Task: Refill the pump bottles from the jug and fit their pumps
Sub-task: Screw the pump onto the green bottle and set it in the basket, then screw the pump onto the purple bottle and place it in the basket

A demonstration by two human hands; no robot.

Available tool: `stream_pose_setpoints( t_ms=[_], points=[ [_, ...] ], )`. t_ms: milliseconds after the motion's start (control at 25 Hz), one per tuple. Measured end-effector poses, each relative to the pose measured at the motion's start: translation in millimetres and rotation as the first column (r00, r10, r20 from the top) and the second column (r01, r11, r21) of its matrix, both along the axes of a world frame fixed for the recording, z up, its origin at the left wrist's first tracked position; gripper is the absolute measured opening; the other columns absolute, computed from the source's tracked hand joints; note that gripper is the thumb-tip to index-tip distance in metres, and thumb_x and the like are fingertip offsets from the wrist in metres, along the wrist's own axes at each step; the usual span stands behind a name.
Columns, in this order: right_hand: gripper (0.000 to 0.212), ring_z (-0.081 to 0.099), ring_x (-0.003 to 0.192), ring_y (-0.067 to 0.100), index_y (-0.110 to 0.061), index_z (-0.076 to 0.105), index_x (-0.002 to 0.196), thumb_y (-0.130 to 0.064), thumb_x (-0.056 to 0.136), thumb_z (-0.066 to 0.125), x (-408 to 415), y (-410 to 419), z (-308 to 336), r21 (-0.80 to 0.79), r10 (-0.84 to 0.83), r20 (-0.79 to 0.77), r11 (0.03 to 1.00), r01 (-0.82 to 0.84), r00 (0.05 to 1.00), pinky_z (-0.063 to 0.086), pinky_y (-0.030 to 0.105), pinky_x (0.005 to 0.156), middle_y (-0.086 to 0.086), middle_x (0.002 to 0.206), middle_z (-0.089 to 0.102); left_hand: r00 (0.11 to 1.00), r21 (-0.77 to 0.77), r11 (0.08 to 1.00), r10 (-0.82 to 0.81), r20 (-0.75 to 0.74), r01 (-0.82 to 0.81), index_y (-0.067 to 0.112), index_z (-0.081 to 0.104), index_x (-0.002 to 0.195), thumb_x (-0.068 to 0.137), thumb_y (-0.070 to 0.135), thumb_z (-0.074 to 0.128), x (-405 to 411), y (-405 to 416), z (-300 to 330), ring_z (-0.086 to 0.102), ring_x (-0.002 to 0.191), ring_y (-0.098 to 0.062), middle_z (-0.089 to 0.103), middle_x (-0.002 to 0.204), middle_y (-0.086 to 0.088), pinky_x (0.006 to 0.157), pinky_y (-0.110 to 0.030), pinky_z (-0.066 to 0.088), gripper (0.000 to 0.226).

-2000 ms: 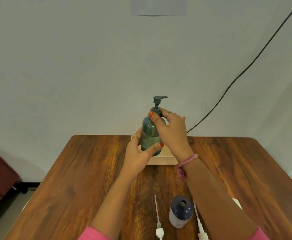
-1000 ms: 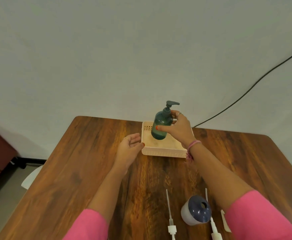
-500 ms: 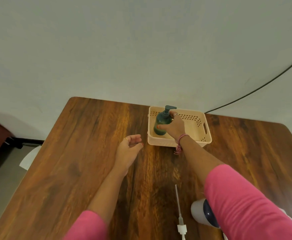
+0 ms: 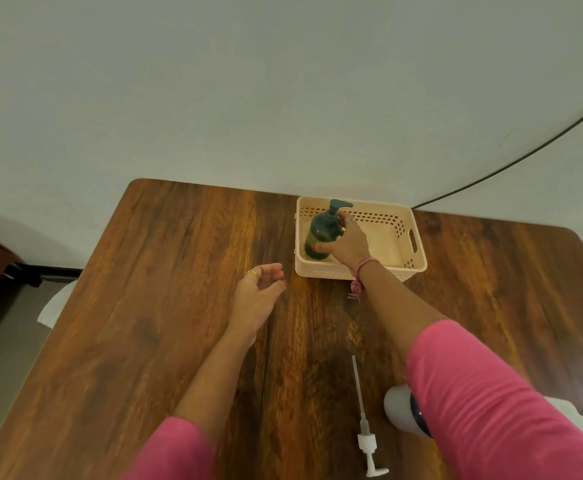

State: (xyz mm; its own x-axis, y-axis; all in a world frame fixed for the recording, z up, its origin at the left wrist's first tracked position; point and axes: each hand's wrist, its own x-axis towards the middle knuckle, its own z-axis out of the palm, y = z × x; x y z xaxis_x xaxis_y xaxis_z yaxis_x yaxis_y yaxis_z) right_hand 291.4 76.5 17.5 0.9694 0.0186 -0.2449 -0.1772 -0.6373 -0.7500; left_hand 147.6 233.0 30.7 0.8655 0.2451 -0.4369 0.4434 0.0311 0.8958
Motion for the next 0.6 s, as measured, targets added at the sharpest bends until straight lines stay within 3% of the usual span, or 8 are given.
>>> stream_pose_setpoints(
  t_ms=[200,320,600],
  points=[
    [0.072,0.049,0.125,0.028,-0.009,0.043,0.137,-0.007,0.074,0.078,-20,-7,28,-0.039,-0.095,0.084,0.994,0.099,0.992,0.044,0.037,0.103,0.011,0.138,0.05,0.999,0.02,1.0,-0.023,0.025,0.022,0.024,0.062,0.113,0.09,0.01,0.061,-16,-8,6,0.06,0.103,-0.008,0.065,0.112,0.005,0.093,-0.032,0.052,0.027],
    [0.062,0.052,0.121,0.026,-0.009,0.048,0.133,-0.012,0.078,0.075,-55,-17,48,-0.059,-0.044,0.102,0.997,0.051,0.994,0.044,0.039,0.103,0.01,0.134,0.054,0.998,0.051,0.998,-0.036,0.047,0.034,0.023,0.062,0.115,0.09,0.01,0.062,-30,-19,14,0.061,0.105,-0.011,0.065,0.111,0.006,0.095,-0.035,0.052,0.028],
    [0.039,0.057,0.109,0.019,-0.009,0.057,0.124,-0.012,0.086,0.065,-173,-58,66,-0.165,0.138,0.247,0.981,-0.099,0.959,0.047,0.029,0.096,0.007,0.121,0.058,0.985,0.12,0.987,-0.123,0.121,0.109,0.019,0.062,0.116,0.091,0.01,0.06,-76,-60,27,0.061,0.102,-0.004,0.065,0.11,0.009,0.082,-0.017,0.049,0.027]
  ],
)
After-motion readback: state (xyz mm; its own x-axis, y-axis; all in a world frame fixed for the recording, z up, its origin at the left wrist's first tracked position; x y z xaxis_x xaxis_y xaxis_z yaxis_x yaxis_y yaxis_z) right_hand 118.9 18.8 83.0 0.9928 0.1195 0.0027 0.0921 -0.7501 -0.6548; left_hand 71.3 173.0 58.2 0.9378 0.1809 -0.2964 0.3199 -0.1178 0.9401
